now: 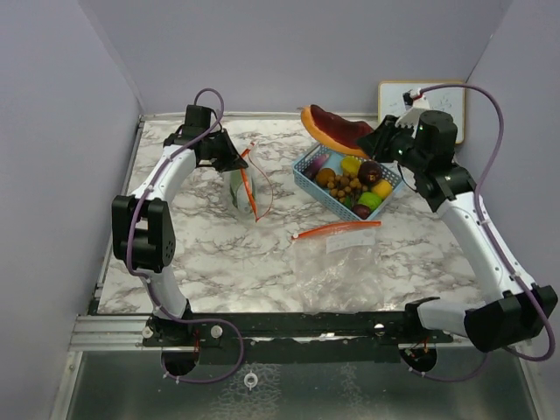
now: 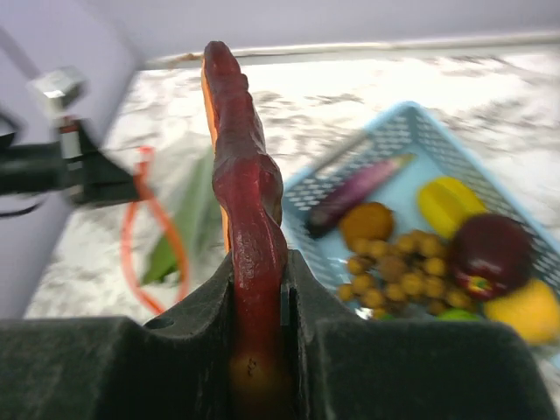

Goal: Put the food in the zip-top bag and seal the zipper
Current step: Pick up the fake food from the bin, then place the fake food in the zipper food storage bag.

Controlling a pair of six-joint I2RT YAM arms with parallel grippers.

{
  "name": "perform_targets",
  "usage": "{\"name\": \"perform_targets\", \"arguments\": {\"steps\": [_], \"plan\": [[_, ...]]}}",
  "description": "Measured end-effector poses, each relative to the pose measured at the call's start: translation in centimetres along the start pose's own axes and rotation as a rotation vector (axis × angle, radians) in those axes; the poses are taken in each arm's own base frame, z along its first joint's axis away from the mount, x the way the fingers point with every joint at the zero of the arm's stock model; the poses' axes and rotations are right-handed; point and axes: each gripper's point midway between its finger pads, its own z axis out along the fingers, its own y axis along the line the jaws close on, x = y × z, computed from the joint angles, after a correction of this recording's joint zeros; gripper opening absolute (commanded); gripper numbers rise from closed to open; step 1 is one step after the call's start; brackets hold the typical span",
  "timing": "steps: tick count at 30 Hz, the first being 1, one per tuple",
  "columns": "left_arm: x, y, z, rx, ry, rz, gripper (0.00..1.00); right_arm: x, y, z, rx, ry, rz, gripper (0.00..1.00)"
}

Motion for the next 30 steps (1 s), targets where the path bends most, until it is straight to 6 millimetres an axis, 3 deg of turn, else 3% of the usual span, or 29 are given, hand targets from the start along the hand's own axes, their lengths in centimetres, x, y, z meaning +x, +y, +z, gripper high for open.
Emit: {"name": "perform_targets", "arguments": {"steps": [2,4,7,10,14,20,30], "plan": [[-0.1,0.0,0.2,-0.001,0.003,-0.002,0.0,-0.8,2.7,-1.3,-0.106,-0.025,-0.002,0.02],[-0.2,0.0,0.4,-0.002,0.007,-0.003,0.0,0.0,5.8,-1.8,-0.219,-0.002,-0.013,0.02],[-0.1,0.1,0.4,-0.003,0.01,-0.005,0.0,3.9,10.0,-1.8,-0.371,0.114,-0.023,0.02],[-0.4,-0.3,0.2,0.001,0.005,-0.001,0.0,8.2,12.7,-1.7,-0.471,0.244,-0.023,0.02],[-0.8,-0.6,0.0,0.007,-0.003,0.004,0.0,11.1,12.7,-2.0,-0.486,0.336,-0.01,0.02],[-0.6,-0.8,0.0,0.016,0.005,0.006,0.0,11.4,12.0,-1.4,-0.452,0.337,-0.016,0.02],[-0.4,-1.0,-0.1,0.033,0.02,0.006,0.0,14.2,8.8,2.4,-0.298,0.395,-0.048,0.02]]}}
